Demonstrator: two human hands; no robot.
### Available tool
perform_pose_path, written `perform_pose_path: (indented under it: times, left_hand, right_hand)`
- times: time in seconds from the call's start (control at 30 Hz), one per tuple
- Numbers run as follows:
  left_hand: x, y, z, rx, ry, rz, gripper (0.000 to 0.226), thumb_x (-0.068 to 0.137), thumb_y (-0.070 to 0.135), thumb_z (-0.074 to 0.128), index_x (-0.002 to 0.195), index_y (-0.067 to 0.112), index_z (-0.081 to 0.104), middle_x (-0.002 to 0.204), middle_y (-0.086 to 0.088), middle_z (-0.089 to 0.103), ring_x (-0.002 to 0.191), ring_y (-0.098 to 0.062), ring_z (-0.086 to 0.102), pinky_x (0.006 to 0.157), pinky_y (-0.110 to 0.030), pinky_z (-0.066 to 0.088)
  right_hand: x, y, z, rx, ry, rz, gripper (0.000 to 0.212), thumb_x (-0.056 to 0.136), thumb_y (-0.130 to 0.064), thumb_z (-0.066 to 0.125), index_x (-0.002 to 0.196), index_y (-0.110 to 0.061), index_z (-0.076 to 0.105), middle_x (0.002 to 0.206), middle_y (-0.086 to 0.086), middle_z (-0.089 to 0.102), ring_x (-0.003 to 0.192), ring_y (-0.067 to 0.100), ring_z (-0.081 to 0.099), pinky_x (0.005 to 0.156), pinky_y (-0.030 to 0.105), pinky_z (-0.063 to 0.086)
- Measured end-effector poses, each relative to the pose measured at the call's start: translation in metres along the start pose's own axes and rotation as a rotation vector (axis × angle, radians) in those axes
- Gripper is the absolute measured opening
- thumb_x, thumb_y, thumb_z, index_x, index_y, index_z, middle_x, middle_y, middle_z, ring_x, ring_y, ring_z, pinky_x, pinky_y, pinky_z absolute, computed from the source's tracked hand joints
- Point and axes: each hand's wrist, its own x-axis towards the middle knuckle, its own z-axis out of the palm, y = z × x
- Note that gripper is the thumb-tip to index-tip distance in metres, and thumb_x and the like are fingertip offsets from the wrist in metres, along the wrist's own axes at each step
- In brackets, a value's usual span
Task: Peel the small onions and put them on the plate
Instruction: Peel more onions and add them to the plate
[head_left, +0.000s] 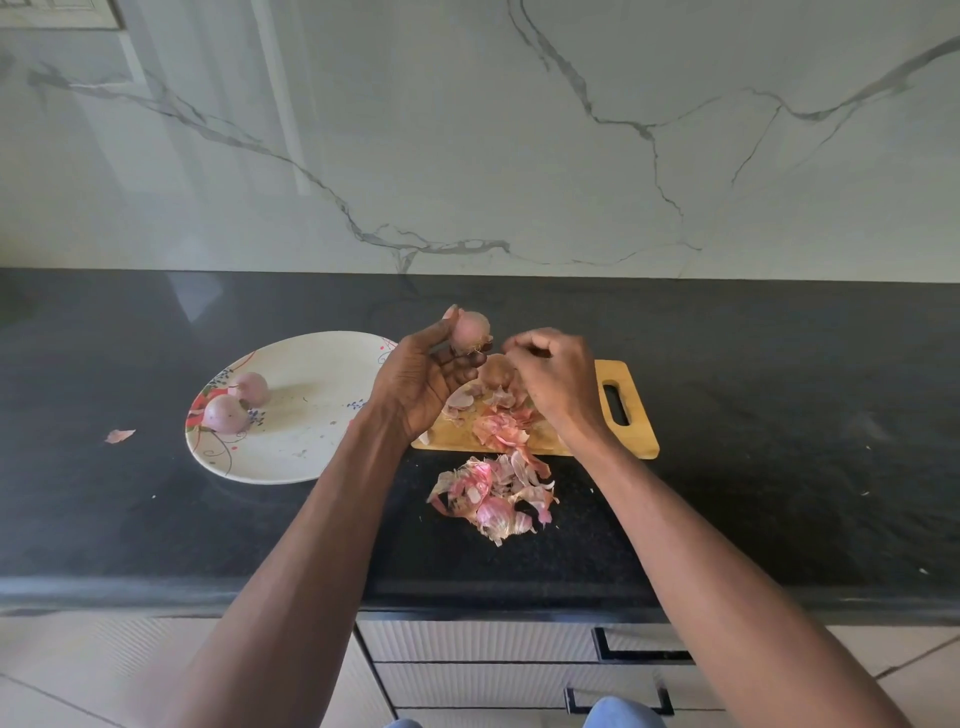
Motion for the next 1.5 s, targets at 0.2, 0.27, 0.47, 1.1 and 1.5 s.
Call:
perform_pose_path:
  times: [0.2,0.27,0.47,1.1,1.5]
  left_hand:
    - [-0.003,-0.004,0.006,0.093,-0.056,0.029,0.015,0.098,0.014,0.062,0.098,0.000,0.067,0.078,-0.010,0.072,0.061,-0.019,0.070,0.061,-0.024,0.060]
    - [-0.003,-0.004,0.006,0.097,-0.061,0.042,0.013,0.097,0.011,0.062,0.100,0.000,0.067,0.079,-0.010,0.072,0.063,-0.020,0.070,0.059,-0.026,0.059]
    - [-0.004,-0.006,0.006,0.095,-0.073,0.062,0.009,0.093,0.009,0.064,0.097,0.001,0.067,0.080,-0.009,0.074,0.065,-0.019,0.072,0.058,-0.024,0.058]
    - [0.002,-0.010,0.002,0.063,-0.142,0.076,0.023,0.086,0.000,0.064,0.108,-0.003,0.067,0.094,-0.016,0.074,0.082,-0.022,0.072,0.071,-0.030,0.061]
    - [0.008,-0.012,-0.003,0.093,-0.154,0.079,0.024,0.098,-0.002,0.053,0.121,-0.004,0.063,0.110,-0.020,0.070,0.091,-0.027,0.071,0.087,-0.036,0.060]
  right_hand:
    - [-0.004,-0.003,0.003,0.061,0.069,-0.149,0.027,0.084,-0.021,0.080,0.108,-0.010,0.076,0.104,-0.001,0.072,0.095,0.005,0.066,0.083,0.015,0.053]
    - [-0.003,-0.003,0.004,0.041,0.088,-0.179,0.027,0.083,-0.017,0.081,0.107,-0.007,0.076,0.103,0.000,0.072,0.093,0.007,0.066,0.083,0.014,0.052]
    - [-0.003,0.000,0.004,0.040,0.132,-0.185,0.011,0.086,-0.008,0.076,0.096,-0.004,0.078,0.091,0.002,0.073,0.084,0.012,0.068,0.076,0.025,0.056]
    - [-0.005,0.000,0.008,-0.073,0.199,-0.296,0.006,0.089,0.001,0.069,0.091,-0.005,0.071,0.093,0.004,0.067,0.085,0.006,0.058,0.077,0.008,0.046]
    - [-0.005,-0.001,0.011,-0.076,0.163,-0.200,0.006,0.100,-0.004,0.057,0.103,-0.002,0.062,0.096,0.002,0.059,0.084,0.008,0.053,0.069,0.004,0.041]
